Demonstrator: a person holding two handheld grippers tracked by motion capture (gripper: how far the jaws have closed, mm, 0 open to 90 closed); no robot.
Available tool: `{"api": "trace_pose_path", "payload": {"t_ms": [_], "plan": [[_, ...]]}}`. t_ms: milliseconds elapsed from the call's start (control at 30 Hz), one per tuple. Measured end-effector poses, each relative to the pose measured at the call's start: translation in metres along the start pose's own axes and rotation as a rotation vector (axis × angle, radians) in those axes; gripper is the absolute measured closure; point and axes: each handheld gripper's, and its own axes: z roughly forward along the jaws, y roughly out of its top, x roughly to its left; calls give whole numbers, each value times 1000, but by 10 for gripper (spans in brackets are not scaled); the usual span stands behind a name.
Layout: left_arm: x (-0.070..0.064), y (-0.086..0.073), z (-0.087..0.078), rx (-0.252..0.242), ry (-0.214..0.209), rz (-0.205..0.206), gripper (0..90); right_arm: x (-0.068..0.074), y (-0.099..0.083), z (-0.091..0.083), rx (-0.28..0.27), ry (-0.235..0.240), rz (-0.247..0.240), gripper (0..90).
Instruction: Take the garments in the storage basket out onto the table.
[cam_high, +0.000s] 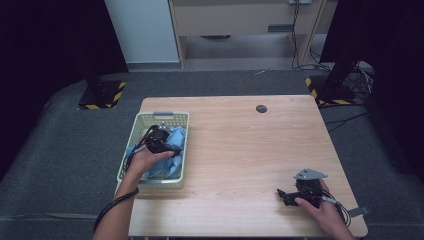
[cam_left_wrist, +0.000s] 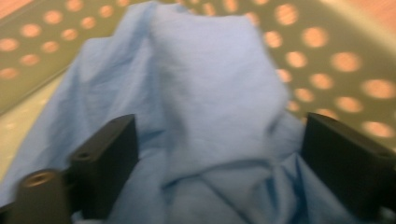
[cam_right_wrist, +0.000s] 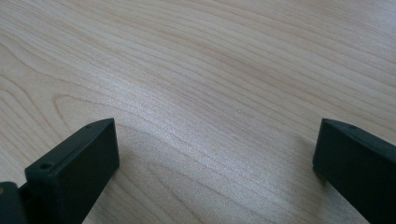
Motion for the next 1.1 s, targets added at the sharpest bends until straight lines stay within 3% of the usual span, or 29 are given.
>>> {"api": "trace_pose_path", "payload": {"t_ms": [67,200,367,700,733,900,1033,1100], "plan": [[-1,0,2,28,27,24,28,0,0,0,1,0,0,5],[3,-5,19,95,37,6,4,0,0,0,0,0,0,5],[11,-11,30,82,12,-75,0,0,0,0,0,0,0,5],[10,-13,30,79,7,-86,3,0,0,0,0,1,-1,5],[8,-13,28,72,12,-82,19,0,0,0,0,0,-1,5],[0,-12,19,72,-2,-46,275,0,0,0,0,1,-1,5],[-6,-8,16,92,-23,-21,533,0,0,0,0,0,0,5],[-6,-7,16,96,-22,-25,578,0,0,0,0,1,0,5]]}}
